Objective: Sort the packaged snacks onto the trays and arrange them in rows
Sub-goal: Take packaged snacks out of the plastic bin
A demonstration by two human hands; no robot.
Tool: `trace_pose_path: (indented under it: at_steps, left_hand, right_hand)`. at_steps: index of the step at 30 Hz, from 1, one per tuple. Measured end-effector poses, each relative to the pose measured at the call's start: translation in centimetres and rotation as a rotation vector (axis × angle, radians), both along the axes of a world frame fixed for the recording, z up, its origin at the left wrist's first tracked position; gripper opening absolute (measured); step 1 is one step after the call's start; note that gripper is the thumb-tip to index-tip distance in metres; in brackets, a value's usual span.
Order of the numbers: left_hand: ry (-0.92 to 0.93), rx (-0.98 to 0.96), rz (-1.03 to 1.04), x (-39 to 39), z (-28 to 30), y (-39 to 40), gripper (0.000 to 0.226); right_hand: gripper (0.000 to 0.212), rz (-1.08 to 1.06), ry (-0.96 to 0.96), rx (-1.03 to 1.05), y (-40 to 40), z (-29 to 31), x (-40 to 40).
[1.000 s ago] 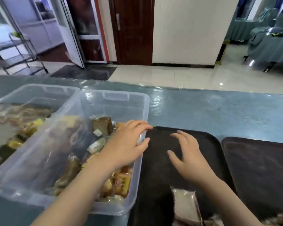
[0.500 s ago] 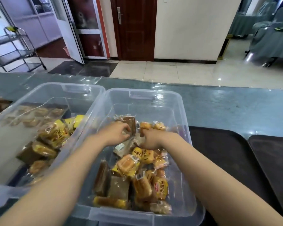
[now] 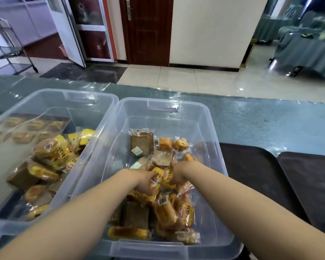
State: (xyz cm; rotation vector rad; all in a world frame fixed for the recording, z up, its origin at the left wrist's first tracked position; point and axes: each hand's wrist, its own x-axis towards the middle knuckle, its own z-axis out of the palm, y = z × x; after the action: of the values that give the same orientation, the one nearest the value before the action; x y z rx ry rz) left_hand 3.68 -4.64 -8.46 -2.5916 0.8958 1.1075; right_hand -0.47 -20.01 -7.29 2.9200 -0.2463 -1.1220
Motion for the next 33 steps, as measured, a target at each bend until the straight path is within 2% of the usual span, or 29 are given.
trace_pose_path:
  at_steps: [4, 11, 14, 17, 20, 23, 24, 28, 30, 33]
  left_hand:
    - [0.012, 0.018, 0.020, -0.7, -0.3, -0.3, 0.089]
    - [0.031, -0.113, -0.014, -0.1, 2.6, -0.2, 0.061]
    - [0.148, -0.153, 0.042, 0.4, 3.6, -0.1, 0.080]
    - [0.304, -0.120, 0.058, -0.4, 4.3, -0.4, 0.095]
    - [0.431, -0.130, 0.089, -1.4, 4.5, -1.0, 0.093]
    - [0.429, -0.099, 0.000, -2.3, 3.8, -1.6, 0.093]
    - [0.411, -0.081, -0.040, -2.6, 3.6, -1.7, 0.093]
    - [0.371, -0.016, -0.144, -3.2, 3.4, -2.1, 0.094]
    - [0.380, 0.022, -0.168, -3.3, 3.4, -2.2, 0.094]
    - [0.357, 0.060, -0.197, -3.2, 3.5, -2.0, 0.097]
  right_hand:
    - [0.086, -0.077, 0.022, 0.024, 0.2, -0.2, -0.2]
    - [0.093, -0.027, 0.045, -0.024, 0.3, 0.8, -0.6]
    - [0.095, 0.039, 0.015, -0.071, 0.3, 1.1, -0.4]
    - [0.094, 0.016, 0.002, -0.036, 0.1, 1.1, -0.1]
    - [0.091, 0.029, -0.037, -0.052, 0.0, 1.7, 0.0]
    - [0.100, 0.037, -0.062, -0.066, -0.1, 2.3, 0.1]
    - [0.096, 0.053, -0.053, -0.078, -0.1, 2.4, 0.2]
    - [0.058, 0.100, 0.058, -0.113, -0.3, 2.6, 0.0]
    - [0.051, 0.093, 0.095, -0.084, -0.3, 3.2, -0.3]
    - [0.053, 0.087, 0.121, -0.084, 0.0, 4.3, -0.8]
